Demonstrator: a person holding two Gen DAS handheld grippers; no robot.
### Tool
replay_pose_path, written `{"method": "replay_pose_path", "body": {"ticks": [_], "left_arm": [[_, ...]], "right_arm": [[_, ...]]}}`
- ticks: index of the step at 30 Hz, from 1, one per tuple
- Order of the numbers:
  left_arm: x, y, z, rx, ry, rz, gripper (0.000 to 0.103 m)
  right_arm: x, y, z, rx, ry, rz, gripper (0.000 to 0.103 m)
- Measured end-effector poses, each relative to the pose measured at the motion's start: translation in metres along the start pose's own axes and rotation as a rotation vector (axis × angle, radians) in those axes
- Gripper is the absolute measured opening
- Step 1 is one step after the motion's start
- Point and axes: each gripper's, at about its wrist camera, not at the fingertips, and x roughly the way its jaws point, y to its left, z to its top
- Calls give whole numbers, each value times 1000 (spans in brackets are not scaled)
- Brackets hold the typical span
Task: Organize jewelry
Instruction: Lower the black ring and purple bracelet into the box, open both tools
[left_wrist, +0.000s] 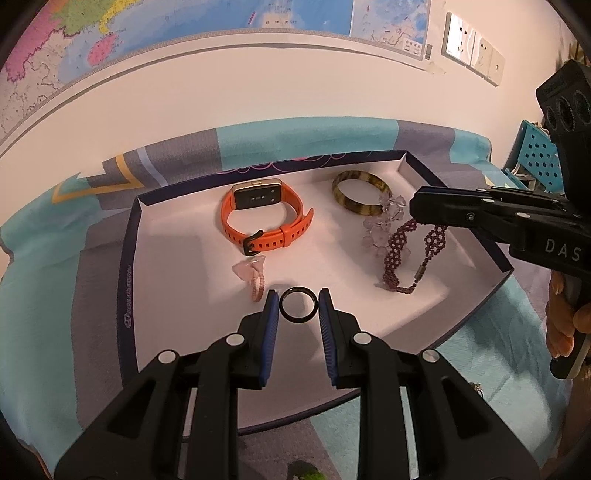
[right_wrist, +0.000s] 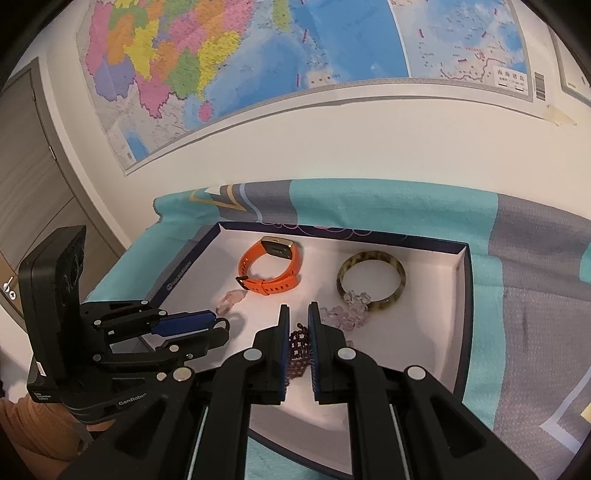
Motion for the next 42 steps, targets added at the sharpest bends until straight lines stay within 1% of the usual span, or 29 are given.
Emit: {"method": "replay_pose_path", "body": {"ticks": [7, 15, 22, 24, 27, 28, 30, 31, 33, 36, 38, 41, 42], "left_arm": [[8, 1, 1, -2, 16, 8, 22], [19, 2, 4, 0, 33, 22, 23], [20, 2, 5, -1, 30, 23, 23], [19, 2, 4, -3, 28, 20, 23], [14, 4, 4, -6, 12, 16, 23], [12, 4, 4, -6, 6, 15, 24], [6, 4, 3, -6, -14, 22, 33], [3, 5, 3, -6, -21, 24, 34], [-6, 6, 2, -4, -40, 30, 35], [-23, 8, -2, -7, -76, 34, 41], [-32, 10, -5, -9, -93, 40, 41], [-50, 17, -16, -25, -120, 42, 45], [-56, 19, -20, -32, -125, 38, 45]], "right_arm": [[4, -6, -2, 6, 8, -15, 8], [11, -14, -4, 10, 23, -51, 8], [17, -20, -6, 26, 31, -72, 9], [18, -21, -6, 29, 31, -76, 11], [19, -23, -7, 32, 33, -89, 12], [19, -23, -7, 33, 33, -90, 12], [20, -23, -8, 33, 33, -102, 12], [19, -24, -9, 35, 35, -101, 12], [16, -24, -9, 40, 26, -113, 21], [10, -24, -9, 43, 13, -114, 22], [4, -21, -10, 41, 5, -110, 22], [-6, -13, -14, 24, -8, -97, 29], [-10, -10, -16, 16, -13, -89, 29]]}}
